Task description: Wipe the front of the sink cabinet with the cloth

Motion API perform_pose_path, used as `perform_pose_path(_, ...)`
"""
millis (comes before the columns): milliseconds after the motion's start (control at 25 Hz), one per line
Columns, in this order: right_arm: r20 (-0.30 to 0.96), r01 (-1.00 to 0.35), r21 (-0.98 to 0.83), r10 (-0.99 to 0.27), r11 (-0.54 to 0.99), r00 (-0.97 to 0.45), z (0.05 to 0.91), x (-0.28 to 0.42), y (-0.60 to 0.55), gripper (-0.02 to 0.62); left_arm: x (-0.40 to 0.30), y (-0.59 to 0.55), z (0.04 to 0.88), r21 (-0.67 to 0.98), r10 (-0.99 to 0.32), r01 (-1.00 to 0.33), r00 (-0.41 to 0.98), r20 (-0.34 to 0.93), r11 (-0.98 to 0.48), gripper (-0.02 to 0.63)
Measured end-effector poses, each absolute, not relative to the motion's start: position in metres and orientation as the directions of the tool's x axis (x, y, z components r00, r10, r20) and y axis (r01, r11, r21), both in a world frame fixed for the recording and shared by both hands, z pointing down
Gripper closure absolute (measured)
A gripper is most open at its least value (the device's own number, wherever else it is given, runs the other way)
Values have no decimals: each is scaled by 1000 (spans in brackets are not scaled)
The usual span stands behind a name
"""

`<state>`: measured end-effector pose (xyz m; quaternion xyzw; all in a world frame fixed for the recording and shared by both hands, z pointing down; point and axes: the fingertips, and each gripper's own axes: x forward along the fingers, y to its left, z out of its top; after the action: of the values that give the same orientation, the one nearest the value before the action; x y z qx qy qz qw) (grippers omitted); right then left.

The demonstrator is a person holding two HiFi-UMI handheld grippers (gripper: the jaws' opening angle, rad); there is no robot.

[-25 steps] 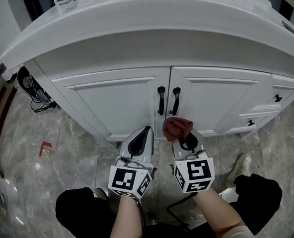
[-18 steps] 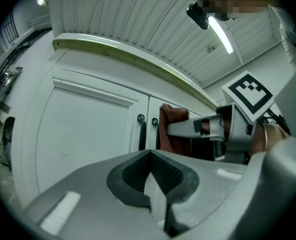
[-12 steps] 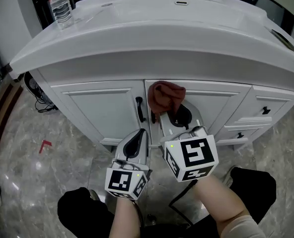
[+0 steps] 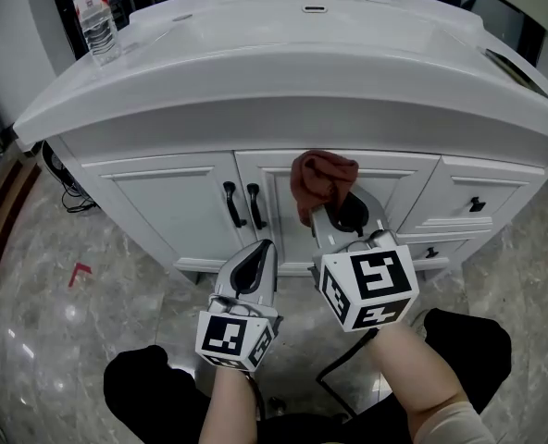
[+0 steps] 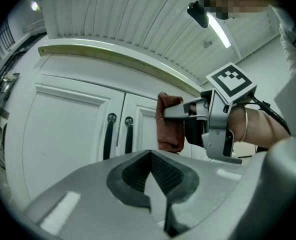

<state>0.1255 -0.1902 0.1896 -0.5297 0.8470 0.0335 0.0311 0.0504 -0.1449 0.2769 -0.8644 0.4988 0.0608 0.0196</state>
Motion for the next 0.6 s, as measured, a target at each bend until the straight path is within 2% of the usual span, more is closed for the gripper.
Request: perform_pose_path(600,-80,-980,3,-977,199,-199,192,269,-176,512,134,-134,282,27,-785,-788,609,-117,-615,606)
